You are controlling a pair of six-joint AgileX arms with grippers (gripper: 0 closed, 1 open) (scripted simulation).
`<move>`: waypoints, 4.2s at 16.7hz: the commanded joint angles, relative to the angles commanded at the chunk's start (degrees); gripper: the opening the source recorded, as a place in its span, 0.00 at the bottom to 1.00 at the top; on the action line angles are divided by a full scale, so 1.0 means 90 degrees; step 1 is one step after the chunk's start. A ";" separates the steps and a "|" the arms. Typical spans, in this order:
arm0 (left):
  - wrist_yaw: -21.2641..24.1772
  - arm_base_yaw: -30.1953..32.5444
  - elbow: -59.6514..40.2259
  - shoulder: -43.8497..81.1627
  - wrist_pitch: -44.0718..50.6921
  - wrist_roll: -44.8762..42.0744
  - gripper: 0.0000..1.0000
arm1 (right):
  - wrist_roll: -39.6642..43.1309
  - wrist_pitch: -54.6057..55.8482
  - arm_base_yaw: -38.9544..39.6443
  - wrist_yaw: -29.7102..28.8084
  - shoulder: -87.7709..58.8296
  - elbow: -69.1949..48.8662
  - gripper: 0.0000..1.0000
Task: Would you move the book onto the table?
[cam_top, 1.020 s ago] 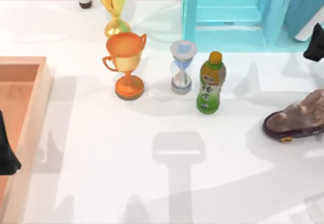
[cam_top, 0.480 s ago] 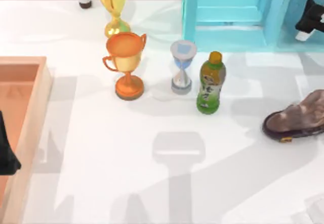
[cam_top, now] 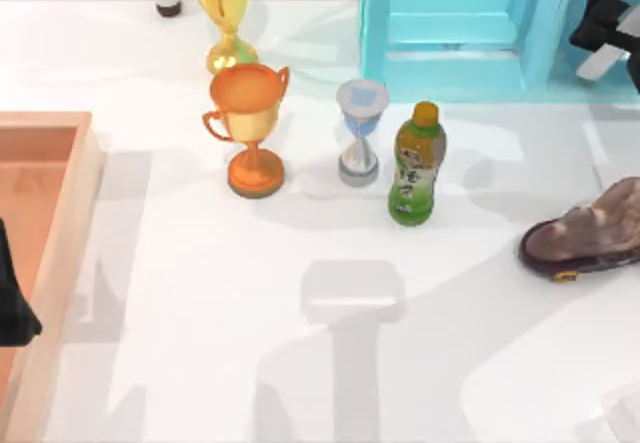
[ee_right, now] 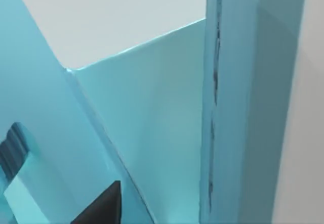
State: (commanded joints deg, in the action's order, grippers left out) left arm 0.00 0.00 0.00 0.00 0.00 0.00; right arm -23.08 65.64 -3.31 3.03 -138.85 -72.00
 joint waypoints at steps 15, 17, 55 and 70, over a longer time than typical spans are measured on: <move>0.0000 0.0000 0.0000 0.0000 0.0000 0.0000 1.00 | 0.0000 0.0000 0.0000 0.0000 0.0000 0.0000 0.02; 0.0000 0.0000 0.0000 0.0000 0.0000 0.0000 1.00 | 0.0000 0.0000 0.0000 0.0000 0.0000 0.0000 0.00; 0.0000 0.0000 0.0000 0.0000 0.0000 0.0000 1.00 | 0.0457 -0.4034 0.0606 -0.0343 0.7334 0.3577 0.00; 0.0000 0.0000 0.0000 0.0000 0.0000 0.0000 1.00 | 0.6747 -0.4058 0.8268 -0.5825 0.5074 0.2795 0.00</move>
State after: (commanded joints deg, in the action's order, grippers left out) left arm 0.00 0.00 0.00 0.00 0.00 0.00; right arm 37.64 29.11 71.11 -49.40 -93.18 -46.84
